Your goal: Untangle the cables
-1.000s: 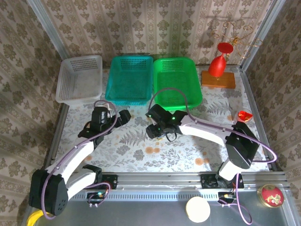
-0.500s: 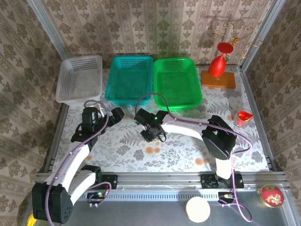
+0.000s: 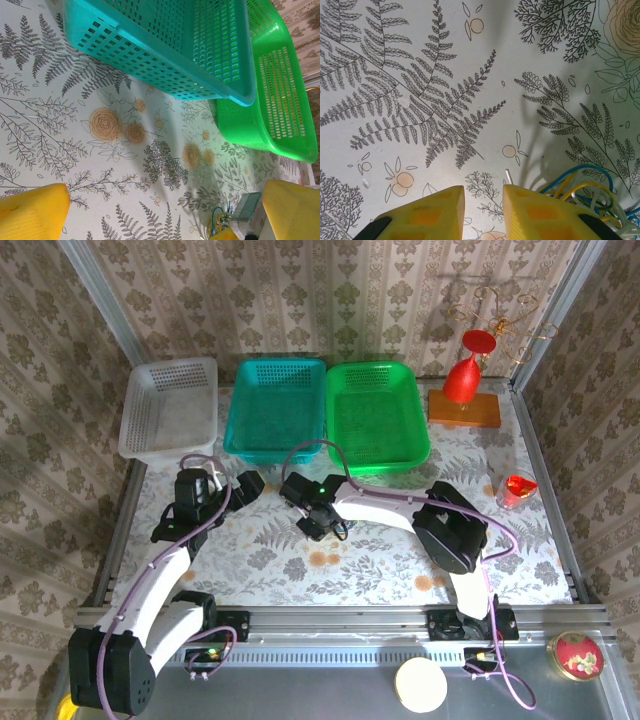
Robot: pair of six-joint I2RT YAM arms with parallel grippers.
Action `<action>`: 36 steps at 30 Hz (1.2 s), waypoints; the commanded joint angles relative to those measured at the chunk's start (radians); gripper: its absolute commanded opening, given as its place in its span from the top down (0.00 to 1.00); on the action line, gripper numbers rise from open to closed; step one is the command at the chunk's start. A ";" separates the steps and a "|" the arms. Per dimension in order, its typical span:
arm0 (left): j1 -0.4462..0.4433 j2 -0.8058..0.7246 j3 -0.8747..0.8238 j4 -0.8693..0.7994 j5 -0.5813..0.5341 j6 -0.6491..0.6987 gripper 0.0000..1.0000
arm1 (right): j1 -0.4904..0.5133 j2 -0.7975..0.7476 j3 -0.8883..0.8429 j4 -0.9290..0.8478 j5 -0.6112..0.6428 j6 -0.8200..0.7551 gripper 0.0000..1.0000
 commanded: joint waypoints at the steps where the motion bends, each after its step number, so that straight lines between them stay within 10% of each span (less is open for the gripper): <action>1: 0.009 -0.022 -0.019 -0.008 0.017 -0.018 0.00 | 0.004 0.030 0.032 -0.035 0.031 -0.024 0.71; 36: 0.011 -0.031 -0.031 -0.007 0.018 -0.027 0.00 | 0.000 0.036 0.060 -0.035 0.121 -0.070 0.68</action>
